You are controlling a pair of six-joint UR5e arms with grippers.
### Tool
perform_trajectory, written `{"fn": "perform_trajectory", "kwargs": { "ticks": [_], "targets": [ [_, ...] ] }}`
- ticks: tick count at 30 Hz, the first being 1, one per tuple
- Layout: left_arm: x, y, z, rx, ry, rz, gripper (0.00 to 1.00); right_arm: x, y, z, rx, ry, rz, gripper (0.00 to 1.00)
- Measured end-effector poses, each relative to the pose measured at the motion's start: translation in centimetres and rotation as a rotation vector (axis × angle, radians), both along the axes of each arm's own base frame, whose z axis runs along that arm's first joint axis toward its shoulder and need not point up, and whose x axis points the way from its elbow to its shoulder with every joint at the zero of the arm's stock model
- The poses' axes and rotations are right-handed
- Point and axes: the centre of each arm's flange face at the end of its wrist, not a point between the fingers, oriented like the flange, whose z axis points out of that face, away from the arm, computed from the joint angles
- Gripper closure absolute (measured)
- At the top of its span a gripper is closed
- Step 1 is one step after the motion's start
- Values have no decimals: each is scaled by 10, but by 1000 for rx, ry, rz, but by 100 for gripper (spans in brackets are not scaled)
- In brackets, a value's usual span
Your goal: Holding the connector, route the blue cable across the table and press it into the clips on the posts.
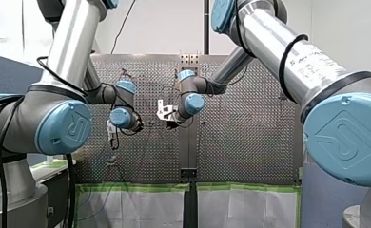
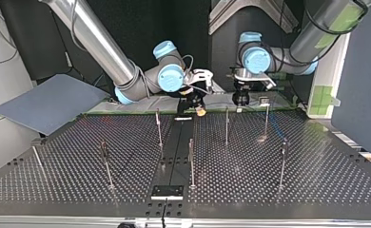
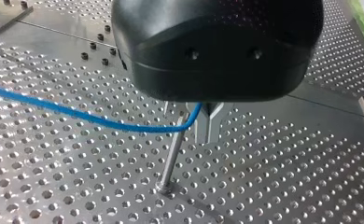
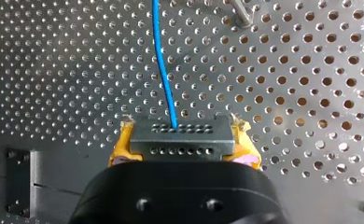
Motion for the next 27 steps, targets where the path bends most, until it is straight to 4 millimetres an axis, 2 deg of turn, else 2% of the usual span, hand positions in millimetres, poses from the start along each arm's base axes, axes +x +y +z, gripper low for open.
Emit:
{"fn": "perform_trajectory", "kwargs": {
  "ticks": [12,19,27],
  "targets": [
    [32,7,12,-24,-40,19,100,-3,-15,7,-12,-27,-17,100],
    [51,10,4,-32,-32,19,100,-9,-27,7,-14,-41,-35,100],
    [75,31,8,-65,-50,33,100,-16,-38,7,-13,-48,-43,100]
  ]
}}
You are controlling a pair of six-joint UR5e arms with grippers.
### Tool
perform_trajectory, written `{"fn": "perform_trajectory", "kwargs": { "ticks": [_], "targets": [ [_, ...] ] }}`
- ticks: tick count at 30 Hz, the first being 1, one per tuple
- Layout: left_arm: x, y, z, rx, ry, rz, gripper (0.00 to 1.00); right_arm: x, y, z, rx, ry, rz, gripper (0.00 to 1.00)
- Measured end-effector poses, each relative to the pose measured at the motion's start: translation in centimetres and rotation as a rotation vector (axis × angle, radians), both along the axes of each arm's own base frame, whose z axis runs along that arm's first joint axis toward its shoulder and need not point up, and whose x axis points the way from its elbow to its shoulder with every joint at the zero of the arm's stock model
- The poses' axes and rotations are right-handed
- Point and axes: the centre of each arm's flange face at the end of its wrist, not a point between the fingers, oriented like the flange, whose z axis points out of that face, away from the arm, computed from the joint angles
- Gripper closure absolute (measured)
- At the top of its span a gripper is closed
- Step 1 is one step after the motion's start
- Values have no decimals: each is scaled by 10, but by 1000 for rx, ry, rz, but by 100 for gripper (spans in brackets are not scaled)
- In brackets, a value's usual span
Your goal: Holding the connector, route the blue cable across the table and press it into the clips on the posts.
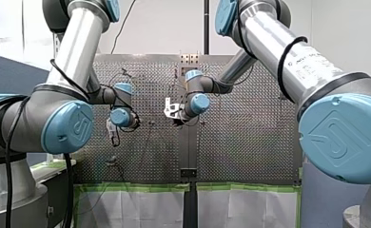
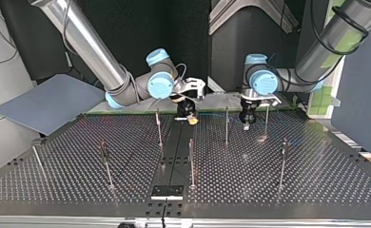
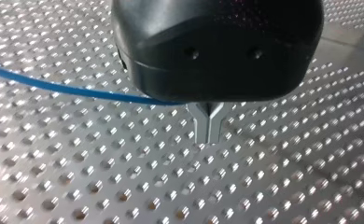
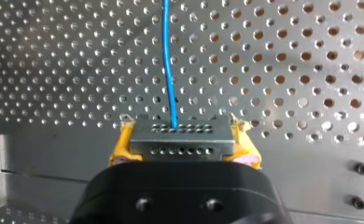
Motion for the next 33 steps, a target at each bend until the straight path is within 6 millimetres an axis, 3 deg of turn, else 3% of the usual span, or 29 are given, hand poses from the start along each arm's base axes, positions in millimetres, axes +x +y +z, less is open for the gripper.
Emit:
{"fn": "perform_trajectory", "kwargs": {
  "ticks": [22,24,26,27,28,30,31,32,33],
  "targets": [
    [20,7,16,-43,-77,-21,100,-18,-33,4,-21,-35,-17,100],
    [20,7,16,-43,-77,-20,95,-19,-35,4,-22,-37,-17,100],
    [19,7,16,-42,-74,-20,69,-20,-36,5,-22,-37,-18,100],
    [19,7,16,-40,-69,-18,69,-20,-37,5,-22,-38,-18,100],
    [18,6,15,-36,-63,-15,57,-21,-37,5,-23,-38,-18,100],
    [16,5,14,-24,-49,-7,57,-21,-37,5,-22,-38,-18,100],
    [15,5,13,-17,-42,-3,29,-21,-37,5,-22,-38,-18,100],
    [13,4,12,-10,-35,1,18,-21,-38,5,-22,-38,-18,100],
    [12,3,11,0,-26,6,18,-21,-38,5,-22,-37,-19,100]
  ]
}}
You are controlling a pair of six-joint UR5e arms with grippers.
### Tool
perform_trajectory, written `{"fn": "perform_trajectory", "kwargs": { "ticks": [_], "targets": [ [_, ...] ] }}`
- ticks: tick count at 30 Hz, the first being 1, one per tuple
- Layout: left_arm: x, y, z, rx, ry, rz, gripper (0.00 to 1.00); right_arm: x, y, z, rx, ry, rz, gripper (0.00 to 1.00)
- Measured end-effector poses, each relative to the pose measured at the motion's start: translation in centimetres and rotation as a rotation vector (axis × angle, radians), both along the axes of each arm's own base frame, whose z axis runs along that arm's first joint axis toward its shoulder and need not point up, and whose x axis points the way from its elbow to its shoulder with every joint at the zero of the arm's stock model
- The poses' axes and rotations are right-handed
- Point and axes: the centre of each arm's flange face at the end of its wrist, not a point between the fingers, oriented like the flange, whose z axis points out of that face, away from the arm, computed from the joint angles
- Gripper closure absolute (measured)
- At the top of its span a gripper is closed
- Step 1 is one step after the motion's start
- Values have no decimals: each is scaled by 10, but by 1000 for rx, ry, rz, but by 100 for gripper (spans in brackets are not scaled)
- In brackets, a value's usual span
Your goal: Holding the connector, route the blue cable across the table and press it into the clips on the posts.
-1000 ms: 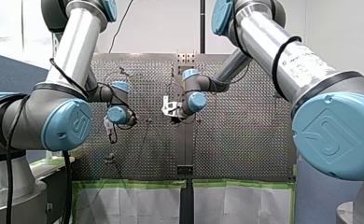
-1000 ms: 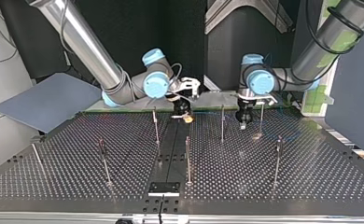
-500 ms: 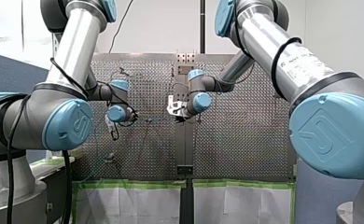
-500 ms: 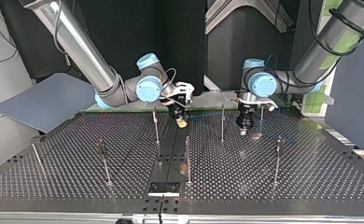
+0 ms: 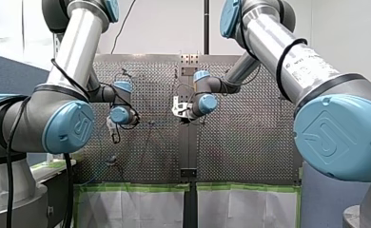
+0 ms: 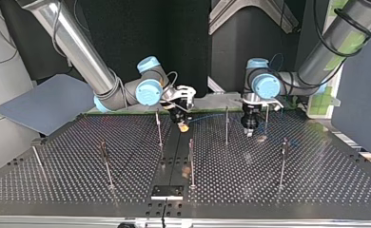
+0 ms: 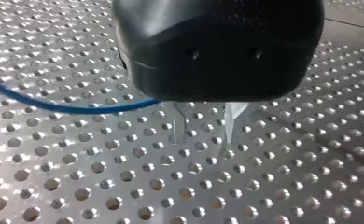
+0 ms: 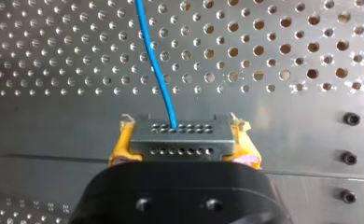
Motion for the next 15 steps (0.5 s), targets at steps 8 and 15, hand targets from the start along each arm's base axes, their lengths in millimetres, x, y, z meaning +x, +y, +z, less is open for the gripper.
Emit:
{"fn": "perform_trajectory", "kwargs": {
  "ticks": [8,15],
  "targets": [
    [-13,-14,-4,75,63,21,0,-6,-6,0,3,5,-12,100],
    [-28,-26,-5,153,121,39,0,-10,-9,-1,10,11,-21,100]
  ]
}}
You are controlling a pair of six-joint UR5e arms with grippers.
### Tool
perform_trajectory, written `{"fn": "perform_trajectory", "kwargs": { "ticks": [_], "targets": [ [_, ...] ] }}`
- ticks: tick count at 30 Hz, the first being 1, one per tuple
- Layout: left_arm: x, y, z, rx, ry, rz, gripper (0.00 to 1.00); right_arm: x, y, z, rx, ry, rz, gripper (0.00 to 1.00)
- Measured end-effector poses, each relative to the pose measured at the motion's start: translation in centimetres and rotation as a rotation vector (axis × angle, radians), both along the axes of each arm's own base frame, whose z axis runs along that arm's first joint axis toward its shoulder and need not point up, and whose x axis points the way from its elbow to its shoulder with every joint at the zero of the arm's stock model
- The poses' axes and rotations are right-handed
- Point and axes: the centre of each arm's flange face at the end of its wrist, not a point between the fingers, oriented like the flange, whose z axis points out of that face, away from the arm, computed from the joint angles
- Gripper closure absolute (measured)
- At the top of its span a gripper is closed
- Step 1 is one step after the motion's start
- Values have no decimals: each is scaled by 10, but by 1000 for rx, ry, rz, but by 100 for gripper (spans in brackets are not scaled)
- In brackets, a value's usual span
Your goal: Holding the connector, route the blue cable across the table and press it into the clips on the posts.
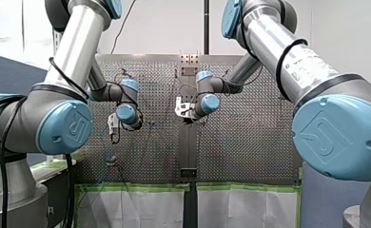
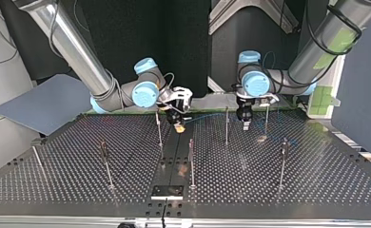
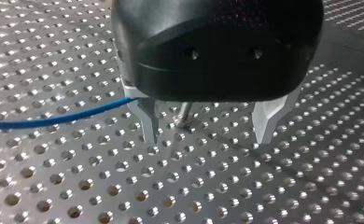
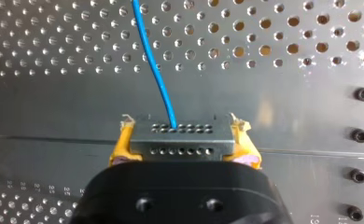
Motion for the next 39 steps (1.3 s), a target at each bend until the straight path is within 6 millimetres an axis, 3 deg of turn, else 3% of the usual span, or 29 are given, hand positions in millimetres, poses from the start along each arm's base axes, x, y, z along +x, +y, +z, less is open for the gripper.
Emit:
{"fn": "perform_trajectory", "kwargs": {
  "ticks": [14,27,33,39],
  "targets": [
    [-59,-9,12,70,110,30,0,-3,-3,0,3,1,-6,100],
    [-114,-40,31,52,162,-67,0,-7,-5,-1,12,10,-14,100],
    [-124,-60,44,15,107,-87,0,-9,-5,-2,20,18,-17,100],
    [-129,-81,45,-35,61,-91,0,-12,-8,-2,24,23,-22,100]
  ]
}}
